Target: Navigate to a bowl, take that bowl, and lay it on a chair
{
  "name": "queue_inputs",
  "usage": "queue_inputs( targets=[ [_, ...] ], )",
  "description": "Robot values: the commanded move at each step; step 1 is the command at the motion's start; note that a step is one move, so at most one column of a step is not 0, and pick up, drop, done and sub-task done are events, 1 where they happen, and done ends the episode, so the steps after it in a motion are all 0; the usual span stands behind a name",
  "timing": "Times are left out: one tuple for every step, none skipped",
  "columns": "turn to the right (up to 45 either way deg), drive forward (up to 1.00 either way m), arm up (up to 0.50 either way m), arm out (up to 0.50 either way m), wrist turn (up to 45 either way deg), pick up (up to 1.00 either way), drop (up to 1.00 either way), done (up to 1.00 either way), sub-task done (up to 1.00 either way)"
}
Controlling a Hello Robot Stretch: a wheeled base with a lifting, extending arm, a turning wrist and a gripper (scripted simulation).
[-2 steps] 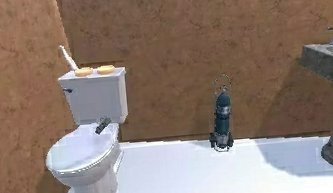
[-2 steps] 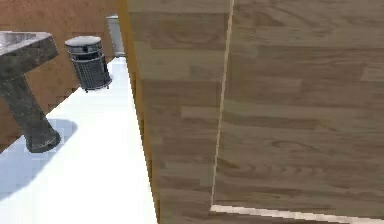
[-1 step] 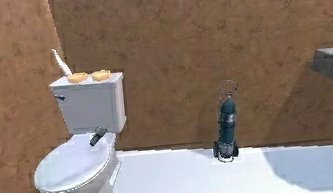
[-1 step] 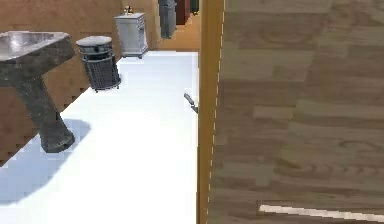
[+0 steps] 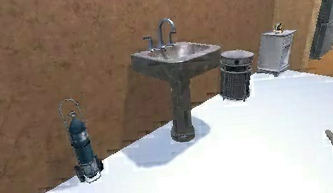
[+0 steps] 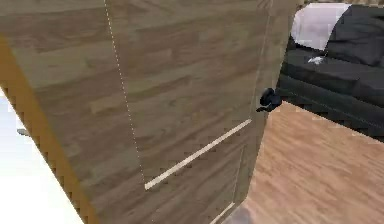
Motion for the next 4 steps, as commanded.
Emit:
queue_inputs(
  targets=[
    [0.0,0.50,0.00,0.00,0.0,0.00,0.00,0.00,0.00],
    [42.0,0.00,0.00,0.00,0.0,0.00,0.00,0.00,0.00],
    [0.0,1.00,0.00,0.00,0.0,0.00,0.00,0.00,0.00],
    [0.0,1.00,0.00,0.00,0.0,0.00,0.00,0.00,0.00]
  ],
)
